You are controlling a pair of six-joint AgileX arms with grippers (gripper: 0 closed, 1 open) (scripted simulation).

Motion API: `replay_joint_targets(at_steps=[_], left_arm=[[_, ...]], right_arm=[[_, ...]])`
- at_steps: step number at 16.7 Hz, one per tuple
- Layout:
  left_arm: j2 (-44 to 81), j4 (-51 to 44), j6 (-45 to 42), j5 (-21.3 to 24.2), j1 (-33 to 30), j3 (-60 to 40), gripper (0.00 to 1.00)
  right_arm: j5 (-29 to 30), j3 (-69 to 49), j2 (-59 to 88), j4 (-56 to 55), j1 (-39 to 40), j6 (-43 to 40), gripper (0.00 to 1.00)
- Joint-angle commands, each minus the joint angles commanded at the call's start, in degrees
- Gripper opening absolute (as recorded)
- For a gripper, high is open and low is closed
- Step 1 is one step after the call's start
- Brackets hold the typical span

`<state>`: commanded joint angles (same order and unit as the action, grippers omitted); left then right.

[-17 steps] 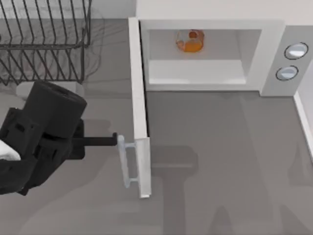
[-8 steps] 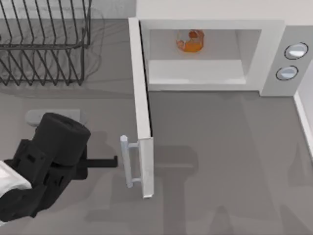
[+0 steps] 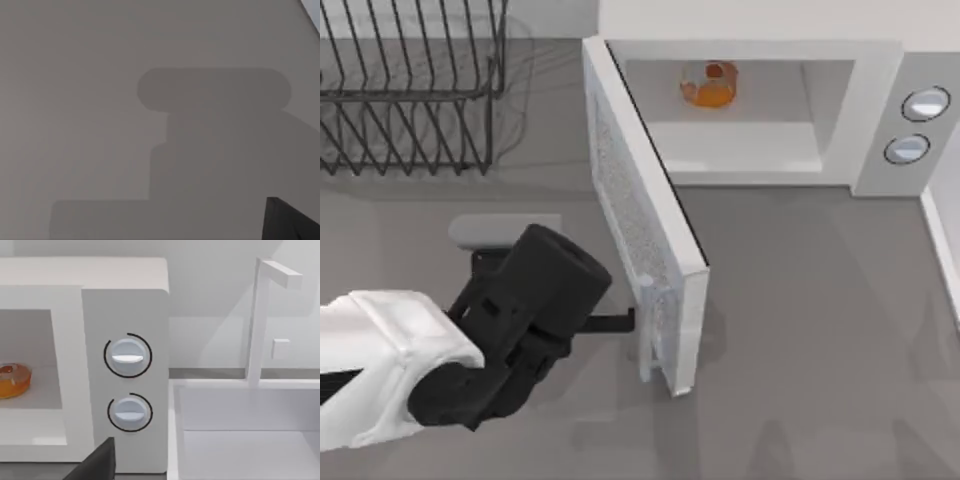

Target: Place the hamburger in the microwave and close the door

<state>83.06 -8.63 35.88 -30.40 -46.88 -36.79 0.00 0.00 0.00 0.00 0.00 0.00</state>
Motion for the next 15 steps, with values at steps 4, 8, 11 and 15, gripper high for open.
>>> replay_joint_targets(at_steps=[4,8,11,15], left_arm=[[6.87,-2.52,6.15,-3.62,-6.69,-6.11,0.0],[7.52,-2.8,6.75,-3.95,-7.35,-6.69,0.0],[8.22,-3.18,7.22,-4.02,-7.73,-7.48,0.0],[15.37,-7.3,11.34,-5.82,-11.65,-15.95,0.0]], right_arm=[[0.0,0.0,0.0,0.0,0.0,0.0,1.0],[0.0,0.0,0.0,0.0,0.0,0.0,1.0],[0.0,0.0,0.0,0.0,0.0,0.0,1.0],[0.0,0.0,0.0,0.0,0.0,0.0,1.0]])
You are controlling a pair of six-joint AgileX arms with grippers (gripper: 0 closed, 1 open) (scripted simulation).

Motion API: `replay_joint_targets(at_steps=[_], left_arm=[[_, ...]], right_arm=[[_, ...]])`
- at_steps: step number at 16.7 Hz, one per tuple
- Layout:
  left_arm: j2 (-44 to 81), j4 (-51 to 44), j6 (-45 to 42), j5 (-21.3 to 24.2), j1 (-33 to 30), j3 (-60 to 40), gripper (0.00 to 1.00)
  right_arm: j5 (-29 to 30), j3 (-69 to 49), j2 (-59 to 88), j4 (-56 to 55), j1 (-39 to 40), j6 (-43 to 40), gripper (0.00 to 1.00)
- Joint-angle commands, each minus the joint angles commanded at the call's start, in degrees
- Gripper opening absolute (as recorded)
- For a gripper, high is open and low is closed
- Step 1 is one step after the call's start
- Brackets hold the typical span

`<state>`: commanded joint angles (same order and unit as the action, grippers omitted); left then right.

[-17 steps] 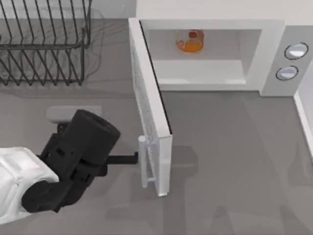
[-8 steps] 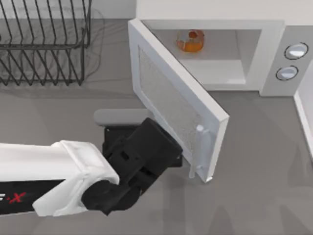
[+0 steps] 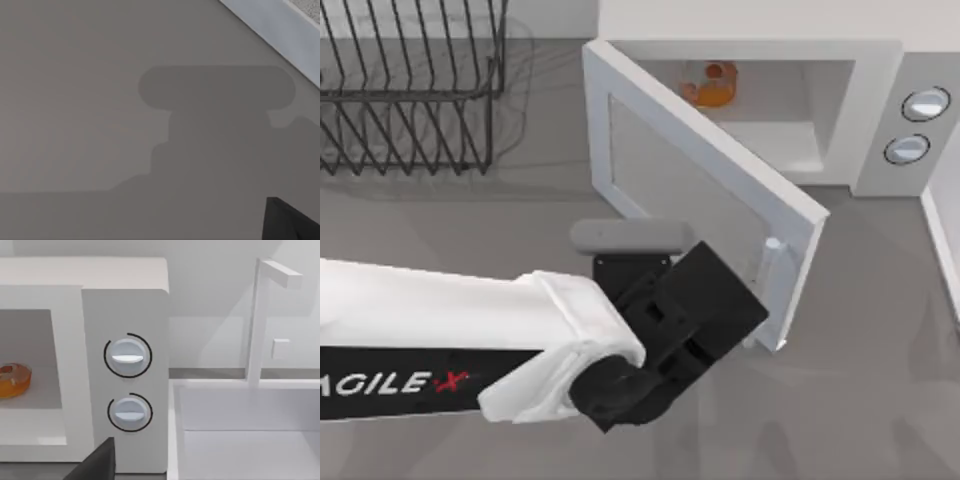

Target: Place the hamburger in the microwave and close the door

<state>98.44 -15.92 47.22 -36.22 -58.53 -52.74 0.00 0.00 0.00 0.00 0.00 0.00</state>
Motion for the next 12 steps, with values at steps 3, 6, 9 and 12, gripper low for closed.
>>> replay_joint_targets(at_steps=[3,6,9,12], left_arm=[[6.2,-3.85,3.69,-1.49,-3.35,-8.27,0.0],[9.63,-6.06,5.93,-2.46,-5.29,-12.71,0.0],[9.83,-6.19,6.08,-2.53,-5.41,-12.97,0.0],[10.39,-6.61,6.31,-2.49,-5.51,-13.76,0.0]], right_arm=[[0.0,0.0,0.0,0.0,0.0,0.0,1.0],[0.0,0.0,0.0,0.0,0.0,0.0,1.0],[0.0,0.0,0.0,0.0,0.0,0.0,1.0],[0.0,0.0,0.0,0.0,0.0,0.0,1.0]])
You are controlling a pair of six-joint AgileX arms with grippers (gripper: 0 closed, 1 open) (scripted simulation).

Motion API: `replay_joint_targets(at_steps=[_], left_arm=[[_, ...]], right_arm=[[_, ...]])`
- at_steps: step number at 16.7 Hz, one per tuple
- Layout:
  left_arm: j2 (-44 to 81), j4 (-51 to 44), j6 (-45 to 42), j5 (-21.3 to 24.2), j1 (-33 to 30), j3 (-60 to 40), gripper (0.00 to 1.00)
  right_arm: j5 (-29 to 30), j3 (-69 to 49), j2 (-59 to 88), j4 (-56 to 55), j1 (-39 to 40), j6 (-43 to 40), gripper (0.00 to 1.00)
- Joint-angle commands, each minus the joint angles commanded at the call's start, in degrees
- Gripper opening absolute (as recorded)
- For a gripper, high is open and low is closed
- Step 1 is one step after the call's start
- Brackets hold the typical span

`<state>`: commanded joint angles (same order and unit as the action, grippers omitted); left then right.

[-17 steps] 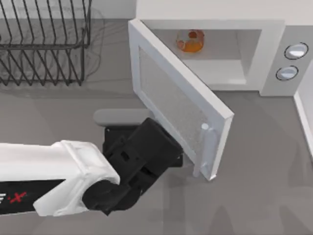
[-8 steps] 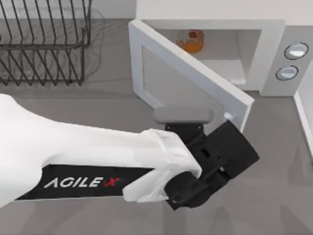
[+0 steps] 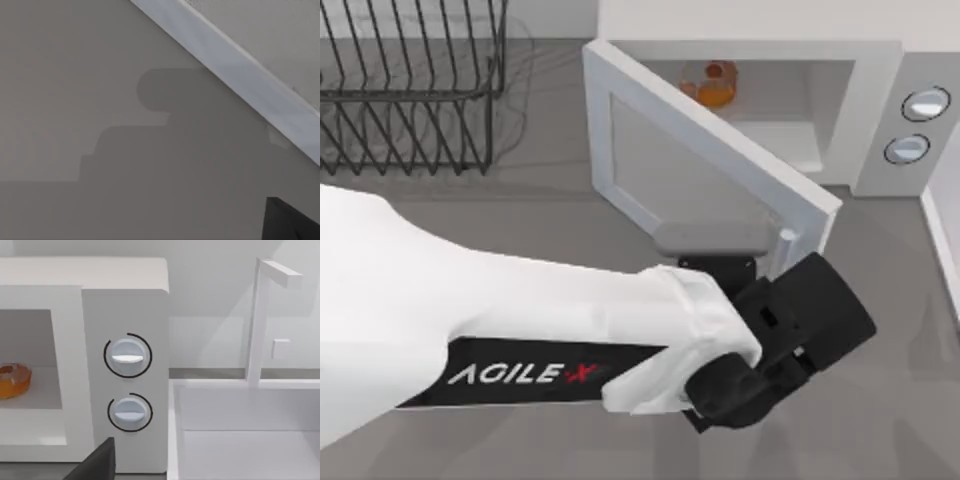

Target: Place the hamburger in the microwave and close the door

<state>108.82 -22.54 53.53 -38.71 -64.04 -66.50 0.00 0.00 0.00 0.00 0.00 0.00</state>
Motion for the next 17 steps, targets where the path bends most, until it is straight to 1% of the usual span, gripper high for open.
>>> replay_joint_targets(at_steps=[3,7,10,12,17], left_arm=[[4.5,-3.3,1.65,-0.61,-1.67,-5.89,0.0],[12.5,-9.63,4.81,-1.61,-4.12,-20.04,0.0],[17.03,-13.47,6.52,-2.02,-5.46,-27.02,0.0],[18.21,-14.52,6.94,-2.11,-5.81,-28.62,0.0],[18.12,-14.3,6.76,-1.97,-5.36,-28.74,0.0]], right_arm=[[0.0,0.0,0.0,0.0,0.0,0.0,1.0],[0.0,0.0,0.0,0.0,0.0,0.0,1.0],[0.0,0.0,0.0,0.0,0.0,0.0,1.0],[0.0,0.0,0.0,0.0,0.0,0.0,1.0],[0.0,0.0,0.0,0.0,0.0,0.0,1.0]])
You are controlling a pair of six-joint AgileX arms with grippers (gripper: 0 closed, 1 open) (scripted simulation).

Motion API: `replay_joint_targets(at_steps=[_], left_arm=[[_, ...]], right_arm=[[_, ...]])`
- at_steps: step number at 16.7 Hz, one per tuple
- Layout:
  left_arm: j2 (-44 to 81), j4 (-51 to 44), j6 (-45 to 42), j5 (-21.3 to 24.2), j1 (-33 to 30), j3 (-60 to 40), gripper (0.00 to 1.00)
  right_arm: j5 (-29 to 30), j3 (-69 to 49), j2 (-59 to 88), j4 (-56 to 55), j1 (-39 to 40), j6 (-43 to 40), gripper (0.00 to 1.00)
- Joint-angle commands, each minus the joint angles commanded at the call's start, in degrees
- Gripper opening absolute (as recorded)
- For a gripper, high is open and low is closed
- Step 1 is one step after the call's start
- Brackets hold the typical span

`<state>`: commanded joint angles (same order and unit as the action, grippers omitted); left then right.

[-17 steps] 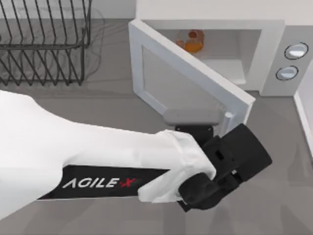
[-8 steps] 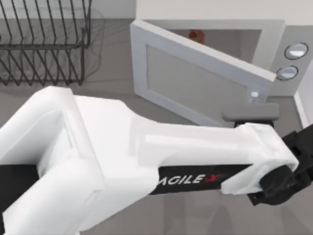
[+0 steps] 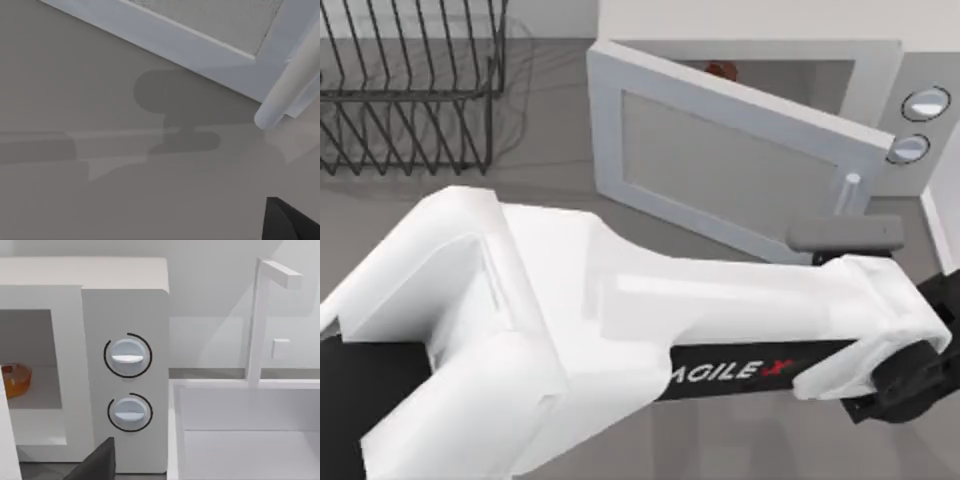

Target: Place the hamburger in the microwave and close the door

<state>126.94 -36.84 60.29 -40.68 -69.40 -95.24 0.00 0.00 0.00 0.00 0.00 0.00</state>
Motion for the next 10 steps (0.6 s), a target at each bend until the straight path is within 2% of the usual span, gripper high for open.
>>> replay_joint_targets(at_steps=[10], left_arm=[[9.61,4.07,-12.42,4.68,10.56,-13.29,0.0]], right_arm=[[0.0,0.0,0.0,0.0,0.0,0.0,1.0]])
